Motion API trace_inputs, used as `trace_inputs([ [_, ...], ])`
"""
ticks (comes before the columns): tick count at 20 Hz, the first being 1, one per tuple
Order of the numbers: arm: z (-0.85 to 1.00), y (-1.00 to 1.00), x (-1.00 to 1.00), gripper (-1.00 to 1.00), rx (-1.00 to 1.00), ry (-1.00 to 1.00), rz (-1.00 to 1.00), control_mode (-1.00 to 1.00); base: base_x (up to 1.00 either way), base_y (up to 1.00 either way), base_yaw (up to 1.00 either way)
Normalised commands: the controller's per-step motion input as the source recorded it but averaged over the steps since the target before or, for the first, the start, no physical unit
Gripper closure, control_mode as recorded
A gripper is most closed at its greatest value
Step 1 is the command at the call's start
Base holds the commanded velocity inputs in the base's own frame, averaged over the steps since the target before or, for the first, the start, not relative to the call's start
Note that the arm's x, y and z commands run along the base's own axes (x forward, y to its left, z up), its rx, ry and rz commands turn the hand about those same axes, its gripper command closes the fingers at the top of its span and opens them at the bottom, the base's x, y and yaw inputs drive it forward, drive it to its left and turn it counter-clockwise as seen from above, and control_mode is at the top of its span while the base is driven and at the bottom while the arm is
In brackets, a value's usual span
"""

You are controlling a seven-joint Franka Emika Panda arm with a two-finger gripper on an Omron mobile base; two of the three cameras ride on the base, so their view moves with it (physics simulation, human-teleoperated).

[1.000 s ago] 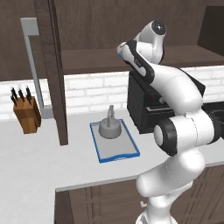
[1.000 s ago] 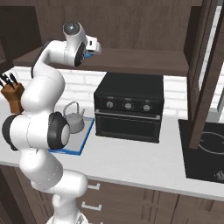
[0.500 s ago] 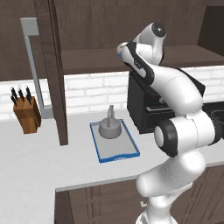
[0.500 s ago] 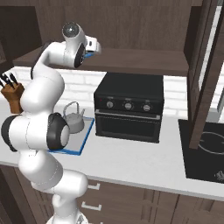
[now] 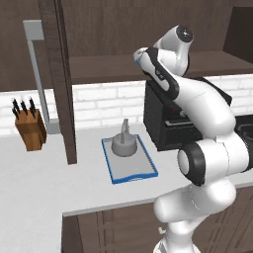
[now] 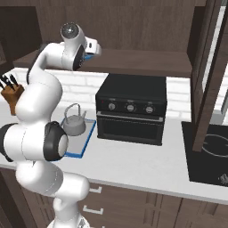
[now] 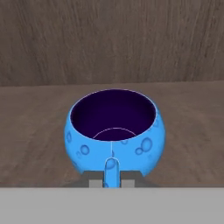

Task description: Pick the kettle from the counter and place it on the tray. Then pick the mug from the cabinet and place it on the tray. Then close the cabinet doors.

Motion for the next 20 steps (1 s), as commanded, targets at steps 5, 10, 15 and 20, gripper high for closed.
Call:
trace_inputs([
  [5, 0.00, 0.00, -0.96, 1.00, 0.06, -0.02, 0.01, -1.00, 0.00, 0.00, 0.00],
  [10, 0.00, 0.04, -1.00, 1.00, 0.04, -0.01, 0.10, -1.00, 0.00, 0.00, 0.00],
  [15, 0.00, 0.10, -1.00, 1.00, 0.00, 0.00, 0.21, -1.00, 0.00, 0.00, 0.00],
  [20, -0.01, 0.10, -1.00, 1.00, 0.00, 0.00, 0.27, -1.00, 0.00, 0.00, 0.00],
])
